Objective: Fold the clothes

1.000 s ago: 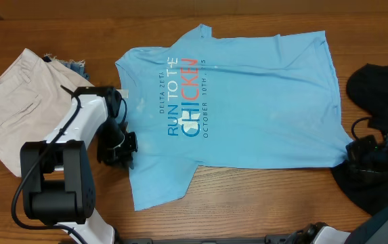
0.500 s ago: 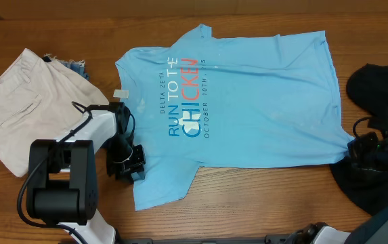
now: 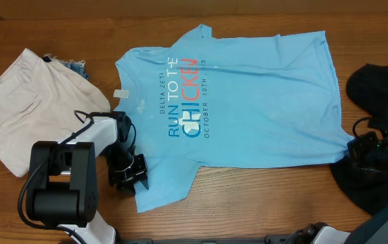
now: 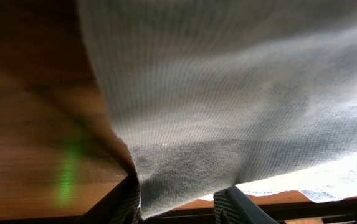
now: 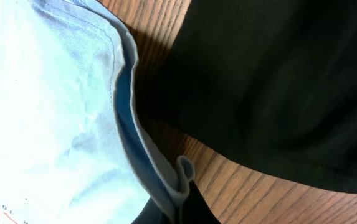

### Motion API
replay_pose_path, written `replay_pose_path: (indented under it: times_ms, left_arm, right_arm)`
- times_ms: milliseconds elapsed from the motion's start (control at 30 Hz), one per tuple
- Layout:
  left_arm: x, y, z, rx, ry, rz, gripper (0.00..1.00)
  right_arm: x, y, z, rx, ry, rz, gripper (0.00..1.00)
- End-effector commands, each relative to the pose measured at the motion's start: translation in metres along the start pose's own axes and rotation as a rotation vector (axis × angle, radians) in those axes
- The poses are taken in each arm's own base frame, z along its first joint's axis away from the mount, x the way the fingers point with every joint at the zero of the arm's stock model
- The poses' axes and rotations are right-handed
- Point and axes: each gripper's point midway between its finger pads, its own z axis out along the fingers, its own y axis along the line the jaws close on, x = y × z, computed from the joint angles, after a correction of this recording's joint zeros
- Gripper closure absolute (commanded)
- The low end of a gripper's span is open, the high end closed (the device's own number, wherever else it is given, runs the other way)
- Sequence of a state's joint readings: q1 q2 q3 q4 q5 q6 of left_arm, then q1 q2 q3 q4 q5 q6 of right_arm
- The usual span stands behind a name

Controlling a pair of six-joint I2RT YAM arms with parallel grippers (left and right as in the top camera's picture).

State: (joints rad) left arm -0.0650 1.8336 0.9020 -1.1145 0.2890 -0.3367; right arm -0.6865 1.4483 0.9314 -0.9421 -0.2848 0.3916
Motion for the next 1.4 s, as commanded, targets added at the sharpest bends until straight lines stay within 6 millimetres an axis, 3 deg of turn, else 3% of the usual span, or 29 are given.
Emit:
replay_pose_path:
  times_ms: [0, 33, 100, 267, 367, 467, 667, 867, 1100, 1233, 1367]
  left_arm:
    - [0.000, -0.001, 0.008, -0.008, -0.007, 0.016, 0.67]
    - [-0.001, -0.002, 0.008, -0.008, -0.011, 0.020, 0.80]
    - [-0.001, -0.003, 0.008, -0.008, -0.013, 0.023, 0.95]
    - [-0.001, -0.004, 0.004, -0.003, -0.026, 0.027, 0.96]
    - [-0.001, -0.011, -0.012, 0.022, -0.081, 0.047, 0.96]
    - [-0.003, -0.030, -0.044, 0.110, -0.196, 0.141, 0.96]
    - [0.001, -0.065, -0.142, 0.234, -0.554, 0.324, 0.96]
    - [0.005, -0.078, -0.203, 0.262, -0.766, 0.393, 0.96]
    - [-0.016, -0.082, -0.232, 0.246, -0.911, 0.370, 0.95]
    - [-0.029, -0.081, -0.238, 0.221, -0.955, 0.358, 0.95]
    - [-0.041, -0.078, -0.237, 0.184, -0.968, 0.336, 0.96]
  right_arm:
    - [-0.011, 0.010, -0.013, -0.030, -0.051, -0.024, 0.96]
    - [-0.011, 0.010, -0.013, -0.031, -0.050, -0.024, 0.96]
    - [-0.011, 0.010, -0.013, -0.030, -0.051, -0.024, 0.96]
    - [-0.011, 0.010, -0.013, -0.031, -0.051, -0.024, 0.96]
    - [-0.011, 0.015, -0.013, -0.057, -0.048, -0.064, 0.96]
    - [-0.004, 0.036, -0.016, -0.175, -0.015, -0.150, 0.96]
    - [-0.003, 0.059, -0.035, -0.268, 0.001, -0.206, 0.96]
    - [-0.004, 0.093, -0.054, -0.445, 0.002, -0.273, 0.96]
    - [-0.028, 0.127, -0.073, -0.610, -0.088, -0.273, 0.96]
    - [-0.040, 0.144, -0.079, -0.658, -0.141, -0.266, 0.96]
    - [-0.040, 0.163, -0.080, -0.693, -0.163, -0.314, 0.96]
